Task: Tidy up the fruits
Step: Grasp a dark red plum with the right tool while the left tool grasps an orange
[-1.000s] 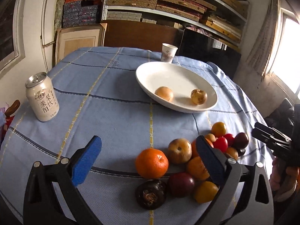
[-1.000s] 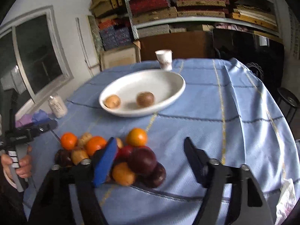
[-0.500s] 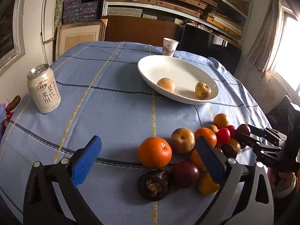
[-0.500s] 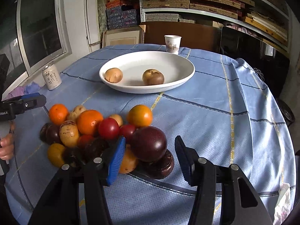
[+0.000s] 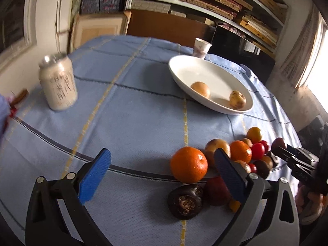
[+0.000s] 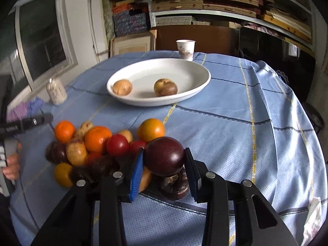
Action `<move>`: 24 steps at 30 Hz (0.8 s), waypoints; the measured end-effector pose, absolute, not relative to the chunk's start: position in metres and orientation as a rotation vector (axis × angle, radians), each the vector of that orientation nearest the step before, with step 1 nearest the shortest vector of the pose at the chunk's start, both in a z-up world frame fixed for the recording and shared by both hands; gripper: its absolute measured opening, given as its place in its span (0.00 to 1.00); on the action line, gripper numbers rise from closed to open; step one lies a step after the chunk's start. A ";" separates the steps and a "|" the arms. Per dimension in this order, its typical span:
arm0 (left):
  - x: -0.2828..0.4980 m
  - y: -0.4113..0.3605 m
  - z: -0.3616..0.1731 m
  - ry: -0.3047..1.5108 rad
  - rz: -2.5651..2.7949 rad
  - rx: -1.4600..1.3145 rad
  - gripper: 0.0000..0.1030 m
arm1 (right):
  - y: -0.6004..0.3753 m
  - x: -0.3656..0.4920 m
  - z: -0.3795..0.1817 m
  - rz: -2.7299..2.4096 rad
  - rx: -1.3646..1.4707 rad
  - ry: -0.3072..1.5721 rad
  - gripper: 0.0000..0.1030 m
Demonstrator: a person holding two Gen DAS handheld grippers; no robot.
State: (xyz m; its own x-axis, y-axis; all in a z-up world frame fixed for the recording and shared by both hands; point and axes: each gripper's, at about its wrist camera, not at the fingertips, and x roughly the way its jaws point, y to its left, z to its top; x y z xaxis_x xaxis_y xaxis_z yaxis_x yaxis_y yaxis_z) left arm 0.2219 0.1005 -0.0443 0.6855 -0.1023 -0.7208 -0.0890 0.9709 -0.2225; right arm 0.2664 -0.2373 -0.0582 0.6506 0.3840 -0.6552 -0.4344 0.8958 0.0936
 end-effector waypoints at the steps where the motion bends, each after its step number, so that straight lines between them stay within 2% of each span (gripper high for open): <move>1: 0.224 0.101 -0.047 0.832 -0.033 -0.271 0.95 | -0.240 0.267 -0.057 0.459 -0.060 0.725 0.38; 4: 0.227 0.091 -0.050 0.850 -0.072 -0.245 0.91 | -0.242 0.268 -0.057 0.442 -0.047 0.728 0.38; 6: 0.227 0.081 -0.051 0.853 -0.080 -0.201 0.80 | -0.243 0.268 -0.057 0.444 -0.037 0.732 0.38; 10: 0.231 0.070 -0.055 0.867 -0.087 -0.148 0.76 | -0.241 0.266 -0.056 0.446 -0.038 0.723 0.38; 12: 0.234 0.068 -0.059 0.889 -0.100 -0.152 0.70 | -0.241 0.266 -0.055 0.448 -0.037 0.720 0.38; 19: 0.240 0.069 -0.065 0.913 -0.092 -0.148 0.68 | -0.240 0.265 -0.054 0.450 -0.035 0.720 0.38; 22: 0.242 0.068 -0.068 0.922 -0.095 -0.142 0.64 | -0.240 0.265 -0.054 0.450 -0.036 0.720 0.38; 24: 0.242 0.067 -0.070 0.932 -0.104 -0.139 0.57 | -0.240 0.265 -0.054 0.449 -0.036 0.720 0.38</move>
State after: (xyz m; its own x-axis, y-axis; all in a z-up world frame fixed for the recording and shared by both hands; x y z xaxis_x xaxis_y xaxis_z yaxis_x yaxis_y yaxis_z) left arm 0.2423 0.0671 -0.0697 0.5924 -0.1493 -0.7917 0.0289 0.9860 -0.1644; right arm 0.2653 -0.2401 -0.0544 0.6612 0.3851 -0.6438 -0.4092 0.9044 0.1207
